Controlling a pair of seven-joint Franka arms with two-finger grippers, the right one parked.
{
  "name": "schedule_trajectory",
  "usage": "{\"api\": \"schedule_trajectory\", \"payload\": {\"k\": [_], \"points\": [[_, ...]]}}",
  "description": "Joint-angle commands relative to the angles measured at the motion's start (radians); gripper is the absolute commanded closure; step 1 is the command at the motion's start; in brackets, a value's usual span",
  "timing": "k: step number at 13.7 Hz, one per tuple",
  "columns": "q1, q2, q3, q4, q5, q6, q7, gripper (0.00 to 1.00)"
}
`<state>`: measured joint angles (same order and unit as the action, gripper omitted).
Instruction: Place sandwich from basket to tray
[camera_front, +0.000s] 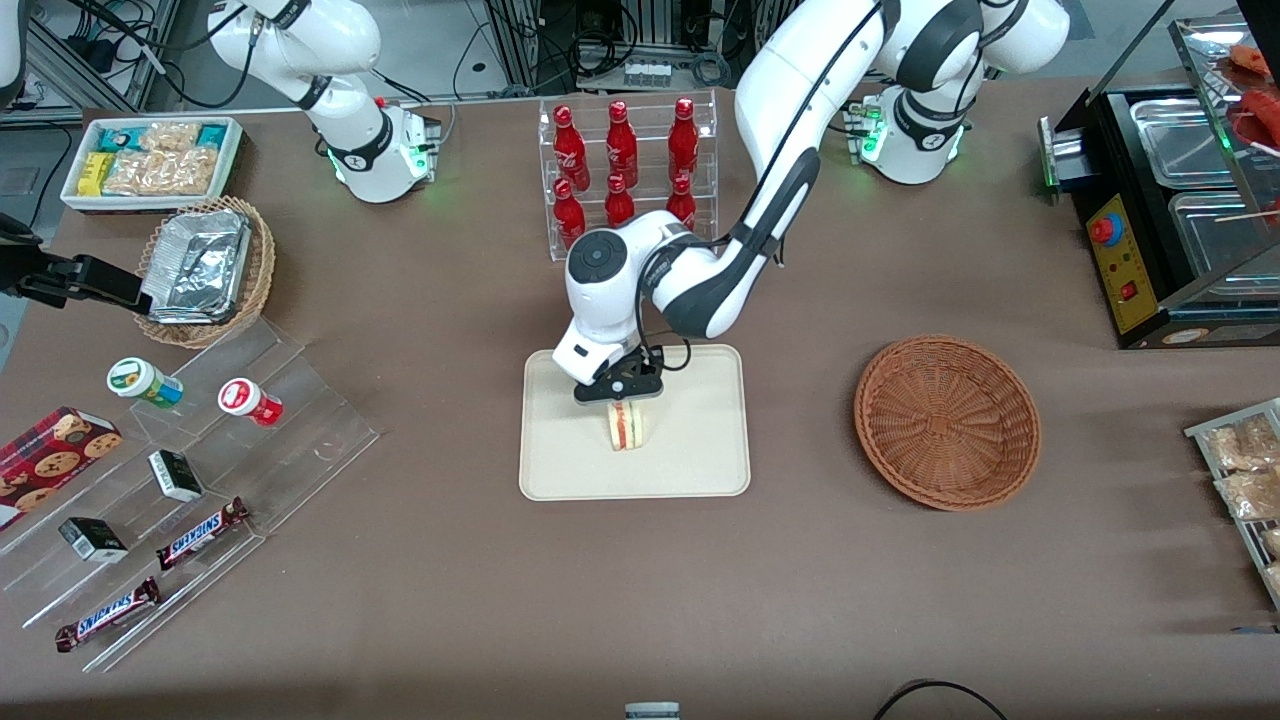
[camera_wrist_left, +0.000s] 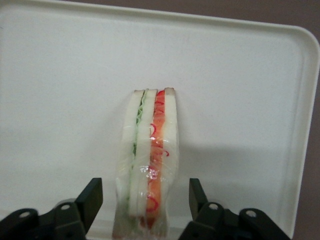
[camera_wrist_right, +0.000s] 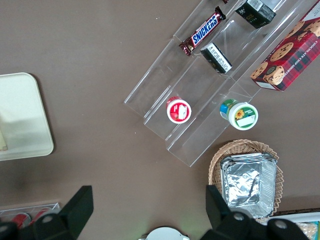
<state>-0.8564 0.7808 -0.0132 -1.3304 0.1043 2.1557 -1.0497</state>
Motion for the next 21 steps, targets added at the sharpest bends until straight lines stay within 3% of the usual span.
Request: {"api": "schedule_trajectory", "payload": {"k": [1, 9, 17, 21], "points": [[0.008, -0.168, 0.012, -0.013, 0.008, -0.172, -0.016, 0.01], [0.143, -0.515, 0.015, -0.039, 0.006, -0.647, 0.049, 0.01], [0.443, -0.908, 0.016, -0.309, -0.029, -0.781, 0.622, 0.01], [0.630, -0.928, 0.016, -0.320, -0.031, -0.806, 0.902, 0.01]]}}
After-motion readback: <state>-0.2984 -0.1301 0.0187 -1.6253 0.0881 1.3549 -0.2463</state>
